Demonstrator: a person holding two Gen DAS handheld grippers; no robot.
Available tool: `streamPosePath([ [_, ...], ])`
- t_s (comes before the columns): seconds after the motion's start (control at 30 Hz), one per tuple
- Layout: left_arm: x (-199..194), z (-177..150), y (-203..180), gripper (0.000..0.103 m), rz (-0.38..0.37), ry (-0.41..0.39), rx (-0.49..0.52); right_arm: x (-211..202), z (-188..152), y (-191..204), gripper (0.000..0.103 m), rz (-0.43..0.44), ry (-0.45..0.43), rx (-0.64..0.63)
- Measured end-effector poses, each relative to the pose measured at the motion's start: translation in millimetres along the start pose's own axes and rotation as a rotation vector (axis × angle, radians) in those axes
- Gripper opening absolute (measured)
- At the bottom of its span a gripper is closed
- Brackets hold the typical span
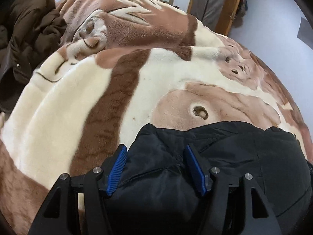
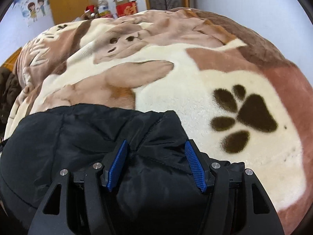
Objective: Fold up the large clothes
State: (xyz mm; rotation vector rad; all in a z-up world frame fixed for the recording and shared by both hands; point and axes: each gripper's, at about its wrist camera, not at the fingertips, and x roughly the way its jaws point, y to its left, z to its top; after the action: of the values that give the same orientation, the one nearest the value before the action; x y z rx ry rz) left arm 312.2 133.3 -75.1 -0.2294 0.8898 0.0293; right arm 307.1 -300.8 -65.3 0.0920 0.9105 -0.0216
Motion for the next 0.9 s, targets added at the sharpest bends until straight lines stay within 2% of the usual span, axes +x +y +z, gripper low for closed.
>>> streamPosePath([
  [0.27,9,-9,-2,0.066,0.009,-0.017,0.0,8,-6,2,0.061,-0.025,-0.023,-0.005],
  [0.4,10,-5,-4,0.066,0.03,0.002,0.011,8,-2,1,0.061,-0.03,-0.004,-0.008],
  [0.47,0,1,-7,0.064,0.051,0.015,0.019,-7,5,3,0.062,-0.051,0.019,-0.019],
  [0.57,-36,4,-8,0.062,0.045,-0.024,0.019,-52,4,12,0.062,-0.01,-0.043,-0.017],
  [0.67,-83,-4,-23,0.062,-0.013,-0.102,0.046,-100,-11,31,0.062,0.054,-0.118,-0.056],
  [0.73,-109,-18,-43,0.062,-0.077,-0.128,0.073,-119,-32,53,0.062,0.115,-0.114,-0.089],
  [0.8,-120,-35,-69,0.062,-0.149,-0.111,0.108,-116,-47,71,0.062,0.139,-0.072,-0.123],
  [0.9,-105,-60,-102,0.062,-0.193,-0.031,0.174,-89,-64,85,0.061,0.094,-0.018,-0.177],
])
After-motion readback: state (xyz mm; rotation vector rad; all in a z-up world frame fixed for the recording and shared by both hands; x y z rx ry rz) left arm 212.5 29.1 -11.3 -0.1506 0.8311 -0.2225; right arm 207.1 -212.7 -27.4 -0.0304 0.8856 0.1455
